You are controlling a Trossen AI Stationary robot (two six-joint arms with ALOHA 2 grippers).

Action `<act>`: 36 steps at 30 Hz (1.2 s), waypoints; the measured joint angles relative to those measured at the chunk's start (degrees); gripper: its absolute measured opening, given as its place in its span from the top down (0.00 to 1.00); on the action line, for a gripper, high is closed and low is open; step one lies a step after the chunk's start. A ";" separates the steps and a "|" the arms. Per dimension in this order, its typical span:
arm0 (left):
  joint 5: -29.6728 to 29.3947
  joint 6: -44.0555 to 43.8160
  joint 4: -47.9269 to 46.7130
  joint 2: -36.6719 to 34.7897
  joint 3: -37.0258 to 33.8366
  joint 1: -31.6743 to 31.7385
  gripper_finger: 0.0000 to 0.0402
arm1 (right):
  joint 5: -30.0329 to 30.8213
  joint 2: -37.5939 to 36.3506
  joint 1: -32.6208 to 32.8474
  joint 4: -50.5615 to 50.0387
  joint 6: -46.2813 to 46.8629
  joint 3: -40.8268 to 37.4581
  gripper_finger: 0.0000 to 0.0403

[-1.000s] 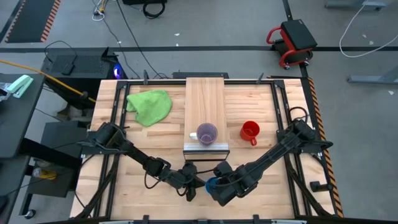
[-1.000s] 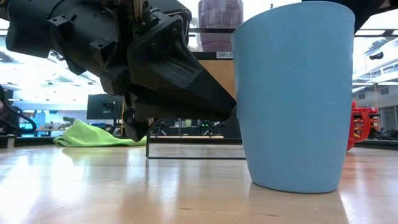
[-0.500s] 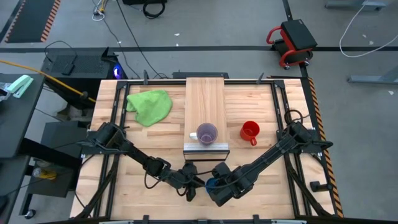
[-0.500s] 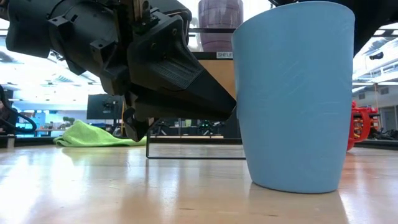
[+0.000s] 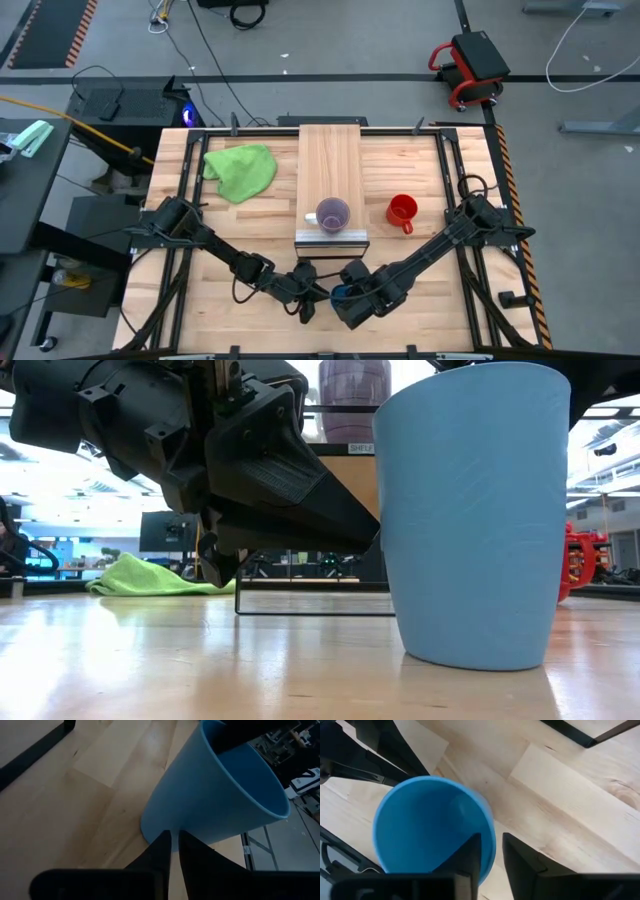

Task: Stack small to large cups/mugs on shelf
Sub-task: Put the blue cup on the shelf

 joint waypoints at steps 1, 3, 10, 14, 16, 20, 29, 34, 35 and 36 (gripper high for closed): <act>0.00 0.03 -0.01 0.00 0.00 0.00 0.90 | 0.02 0.00 -0.02 -0.02 -0.34 0.00 0.81; 0.00 0.11 -0.01 0.00 0.00 0.00 0.90 | 0.02 0.00 -0.06 -0.02 -0.54 0.00 0.86; 0.00 -0.06 -0.02 0.00 0.00 0.00 0.91 | -0.55 0.00 -0.15 -0.06 -0.95 0.00 0.98; 0.00 -1.53 -0.01 0.00 0.00 -0.11 0.92 | -2.26 0.00 -0.10 -2.17 -1.76 0.63 0.97; 0.00 -1.91 -0.03 0.00 0.00 -0.44 0.91 | -3.18 0.00 0.27 -6.15 -2.72 2.10 0.98; 0.00 -3.46 0.00 0.00 0.00 -1.48 0.92 | -5.10 0.00 1.70 -16.94 -3.98 8.39 0.98; 0.02 -6.10 -0.06 0.00 0.00 -3.68 0.93 | -5.44 -4.43 5.80 -29.25 -3.10 23.58 0.99; 0.02 -6.43 0.22 0.00 -0.02 -4.02 0.92 | -4.77 -11.64 6.16 -28.92 0.68 19.50 0.99; 0.00 -6.51 0.24 0.00 -0.02 -4.18 0.93 | -4.60 -13.14 6.15 -28.70 1.01 18.25 0.99; 0.00 -6.51 0.29 0.00 -0.02 -4.21 0.93 | -4.36 -14.60 5.93 -29.05 1.10 17.00 0.99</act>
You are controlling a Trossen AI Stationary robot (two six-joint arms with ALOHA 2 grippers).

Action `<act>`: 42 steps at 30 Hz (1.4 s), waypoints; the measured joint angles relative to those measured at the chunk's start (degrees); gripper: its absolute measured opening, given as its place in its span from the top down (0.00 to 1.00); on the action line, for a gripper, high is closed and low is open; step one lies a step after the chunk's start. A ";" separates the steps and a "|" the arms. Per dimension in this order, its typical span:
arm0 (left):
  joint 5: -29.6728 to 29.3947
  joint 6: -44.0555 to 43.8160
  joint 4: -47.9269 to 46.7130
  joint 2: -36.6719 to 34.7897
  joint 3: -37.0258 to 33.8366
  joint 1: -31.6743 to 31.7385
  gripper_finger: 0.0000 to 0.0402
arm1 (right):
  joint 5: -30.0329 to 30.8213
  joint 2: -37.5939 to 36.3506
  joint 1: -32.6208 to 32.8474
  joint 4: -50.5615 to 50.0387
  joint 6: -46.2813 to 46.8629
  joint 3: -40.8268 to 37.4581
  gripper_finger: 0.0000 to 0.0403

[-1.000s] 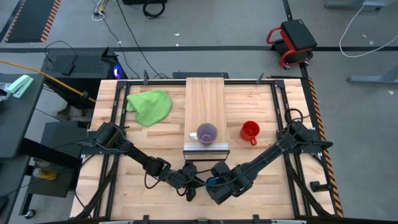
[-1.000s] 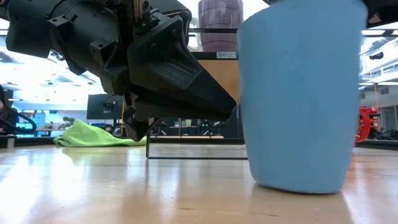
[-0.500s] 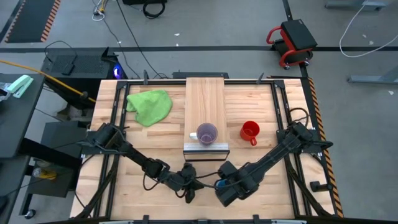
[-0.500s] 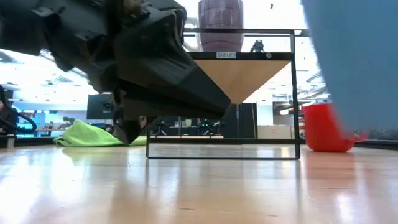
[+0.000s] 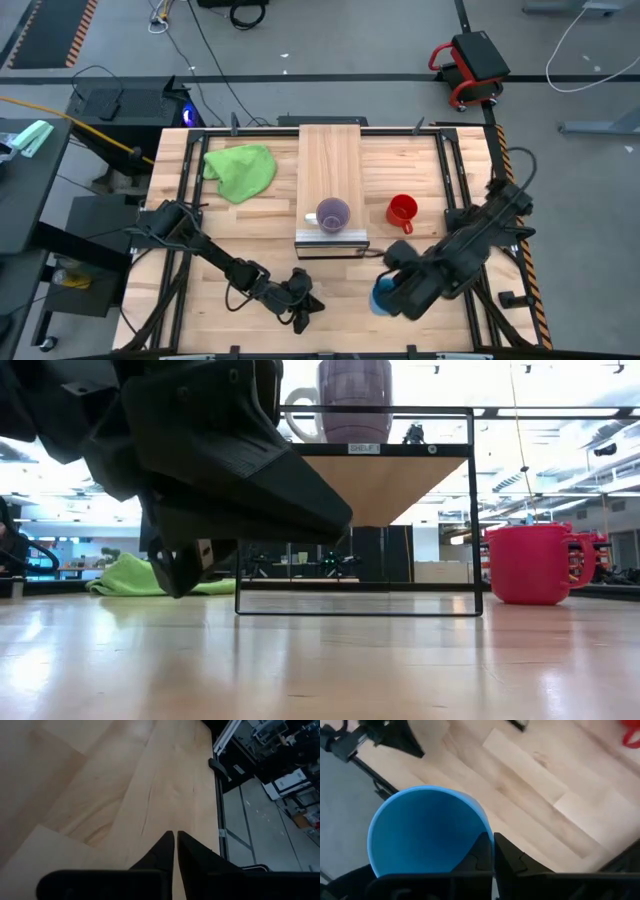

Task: Stack small to large cups/mugs on shelf
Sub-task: Put the blue cup on the shelf

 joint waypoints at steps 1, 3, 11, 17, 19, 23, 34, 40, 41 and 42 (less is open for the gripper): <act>0.00 -0.01 -0.02 0.00 0.00 0.01 0.93 | 0.32 -1.44 -0.35 -0.10 0.09 -1.12 0.99; 0.02 -0.04 -0.13 0.00 0.00 0.01 0.94 | 1.03 -4.58 -1.27 0.14 0.09 -3.76 0.99; 0.00 -0.15 -0.33 0.00 0.00 0.01 0.95 | 5.80 -18.08 -9.53 0.03 -2.74 -10.62 0.99; 0.02 -0.15 -0.31 0.00 0.00 -0.01 0.94 | 10.98 -26.31 -24.03 0.11 -11.33 -12.41 0.99; 0.00 -0.35 -0.32 0.00 0.00 0.01 0.95 | 12.09 -27.75 -30.46 0.09 -15.07 -12.41 0.99; 0.01 -1.19 -0.33 0.00 0.00 -0.01 0.97 | 12.65 -27.38 -43.46 -0.04 -23.64 -10.81 0.99; -0.02 -1.55 -0.42 0.00 0.00 0.01 0.95 | 9.06 -7.09 -55.08 0.28 -44.85 11.73 0.99; -0.02 -1.56 -0.84 0.00 0.00 0.01 0.97 | 6.52 1.02 -54.96 0.24 -48.50 19.65 0.99; 0.00 -1.57 -0.92 0.00 0.00 0.01 0.97 | 5.48 1.66 -54.74 0.11 -48.79 19.43 0.99; -0.02 -1.57 -0.92 0.00 0.00 0.01 0.97 | 4.70 2.30 -54.58 0.07 -49.00 18.97 0.99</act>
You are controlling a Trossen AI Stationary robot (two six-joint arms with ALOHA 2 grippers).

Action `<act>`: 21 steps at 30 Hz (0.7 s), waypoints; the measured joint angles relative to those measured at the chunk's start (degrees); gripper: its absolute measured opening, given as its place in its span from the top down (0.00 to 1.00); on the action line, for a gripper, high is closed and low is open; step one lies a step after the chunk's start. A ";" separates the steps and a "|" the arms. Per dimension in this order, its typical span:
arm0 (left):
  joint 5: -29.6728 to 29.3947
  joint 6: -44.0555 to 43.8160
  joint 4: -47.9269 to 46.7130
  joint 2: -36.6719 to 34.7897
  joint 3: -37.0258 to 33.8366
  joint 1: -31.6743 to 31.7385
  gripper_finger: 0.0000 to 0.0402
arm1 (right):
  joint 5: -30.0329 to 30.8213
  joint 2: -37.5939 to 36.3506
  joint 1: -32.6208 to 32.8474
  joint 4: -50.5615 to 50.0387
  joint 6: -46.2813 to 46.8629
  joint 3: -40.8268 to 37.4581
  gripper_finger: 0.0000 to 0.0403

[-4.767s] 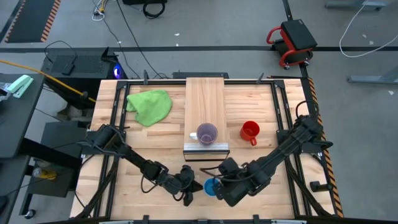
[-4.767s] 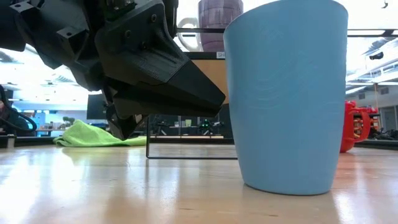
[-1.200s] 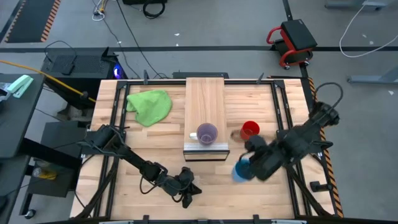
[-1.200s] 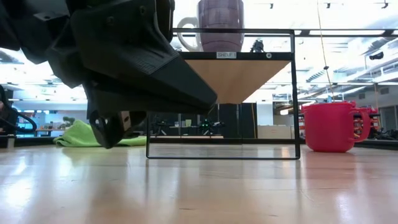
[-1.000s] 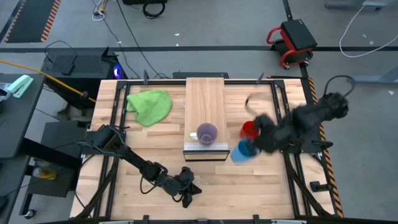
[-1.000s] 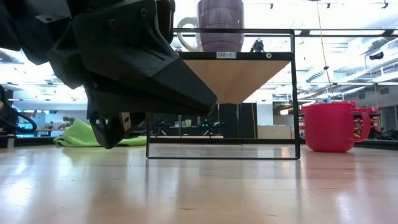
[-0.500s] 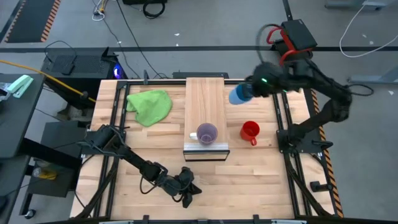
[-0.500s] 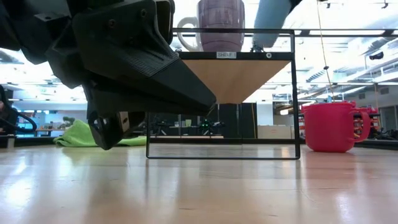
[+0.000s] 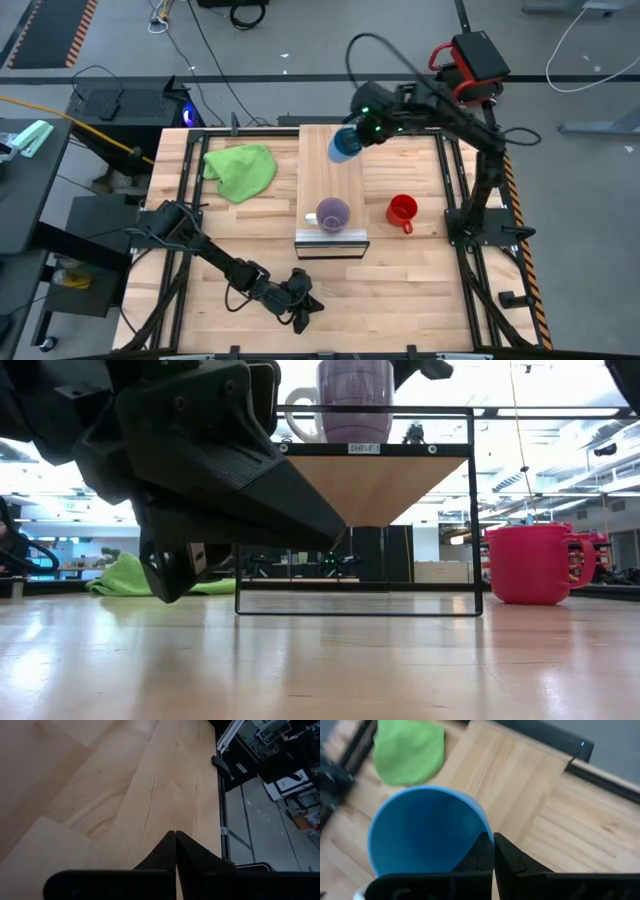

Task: Stack small to large cups/mugs on shelf
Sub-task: Put the blue cup on the shelf

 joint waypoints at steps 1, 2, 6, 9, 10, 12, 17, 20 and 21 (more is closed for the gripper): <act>0.00 0.00 0.00 0.00 0.00 0.00 0.97 | -0.34 0.62 0.32 -0.02 -0.26 -0.45 0.99; 0.00 0.02 -0.05 0.00 0.00 0.00 0.96 | -0.36 1.16 0.75 0.00 -0.83 -0.74 0.99; -0.40 0.00 -0.31 0.00 0.00 0.00 0.94 | -0.39 2.53 2.51 0.02 -0.92 -0.84 0.99; -0.42 0.00 -0.33 0.00 0.00 0.07 0.94 | -0.34 3.36 3.79 0.02 -0.92 -0.80 0.99; -0.42 0.00 -0.33 0.00 0.00 0.08 0.94 | -0.34 3.72 4.10 0.02 -0.94 -0.80 0.99; -0.48 0.00 -0.33 0.00 0.00 0.11 0.95 | -0.52 4.33 4.57 0.02 -1.01 -0.80 0.99; -0.60 -0.09 -0.33 0.00 0.00 0.11 0.97 | -0.78 5.64 5.23 0.02 -1.41 -0.80 0.99; -0.61 -1.00 -0.33 0.00 0.00 0.10 0.96 | -0.92 5.81 5.62 0.02 -1.53 -0.82 0.99; -0.61 -1.07 -0.35 0.00 0.00 0.11 0.96 | -1.02 5.80 5.80 0.02 -1.53 -0.82 0.99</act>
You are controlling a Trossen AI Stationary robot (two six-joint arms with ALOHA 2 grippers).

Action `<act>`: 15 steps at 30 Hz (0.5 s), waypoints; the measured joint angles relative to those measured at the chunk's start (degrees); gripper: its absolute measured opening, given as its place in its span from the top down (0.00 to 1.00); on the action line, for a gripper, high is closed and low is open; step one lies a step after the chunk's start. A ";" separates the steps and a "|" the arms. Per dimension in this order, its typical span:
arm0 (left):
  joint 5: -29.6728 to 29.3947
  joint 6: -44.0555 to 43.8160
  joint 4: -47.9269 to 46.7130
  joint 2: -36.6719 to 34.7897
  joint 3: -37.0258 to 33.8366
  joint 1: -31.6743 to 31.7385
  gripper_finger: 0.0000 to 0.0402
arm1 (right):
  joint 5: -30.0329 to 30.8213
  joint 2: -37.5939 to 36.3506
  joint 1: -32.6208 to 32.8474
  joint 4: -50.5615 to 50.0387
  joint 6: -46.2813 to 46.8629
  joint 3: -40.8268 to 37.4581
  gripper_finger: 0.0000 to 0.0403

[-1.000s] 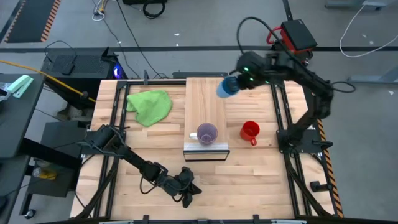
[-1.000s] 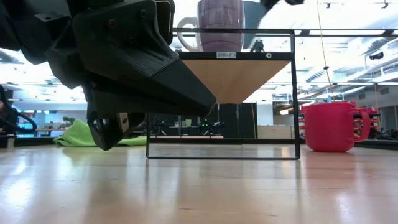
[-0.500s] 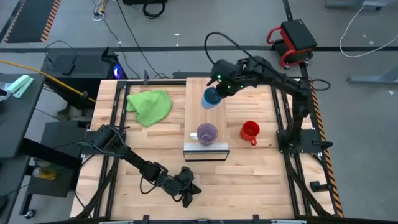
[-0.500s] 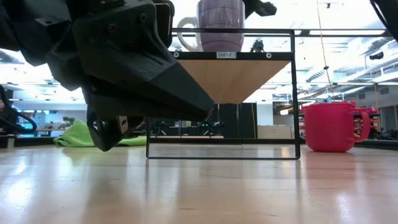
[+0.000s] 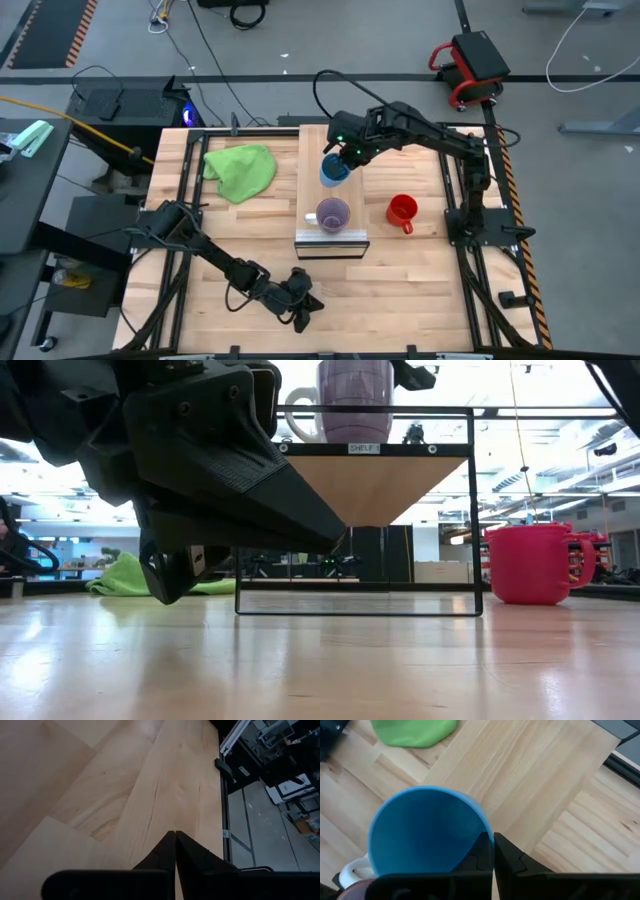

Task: Stack small to large cups/mugs on shelf
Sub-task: Put the blue cup on the shelf

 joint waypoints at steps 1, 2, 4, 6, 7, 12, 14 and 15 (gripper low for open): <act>0.00 0.00 0.00 0.00 0.00 -0.01 0.95 | -0.04 -0.01 0.21 0.00 0.00 0.00 0.99; 0.00 0.00 0.00 0.00 0.00 -0.02 0.95 | -0.14 -0.01 0.42 0.00 0.00 0.00 0.99; 0.00 0.00 0.00 0.00 0.00 0.00 0.94 | -0.15 -0.01 0.96 0.02 -0.11 0.00 0.99; 0.00 0.00 0.00 0.00 0.00 -0.01 0.94 | -0.18 -0.01 1.37 0.02 -0.50 0.00 0.99; 0.00 0.00 0.00 0.00 0.00 -0.02 0.94 | -0.20 -0.01 1.46 0.02 -0.57 0.00 0.99; 0.00 -0.02 0.00 0.00 0.00 0.00 0.96 | -0.15 -0.01 1.35 0.02 -0.74 0.00 0.99; 0.00 -0.02 0.00 0.00 0.00 -0.02 0.97 | -0.18 -0.01 1.38 0.02 -0.86 -0.02 0.99; 0.00 -0.10 0.00 0.00 0.00 -0.02 0.97 | -0.18 -0.01 1.39 0.02 -0.91 -0.04 0.99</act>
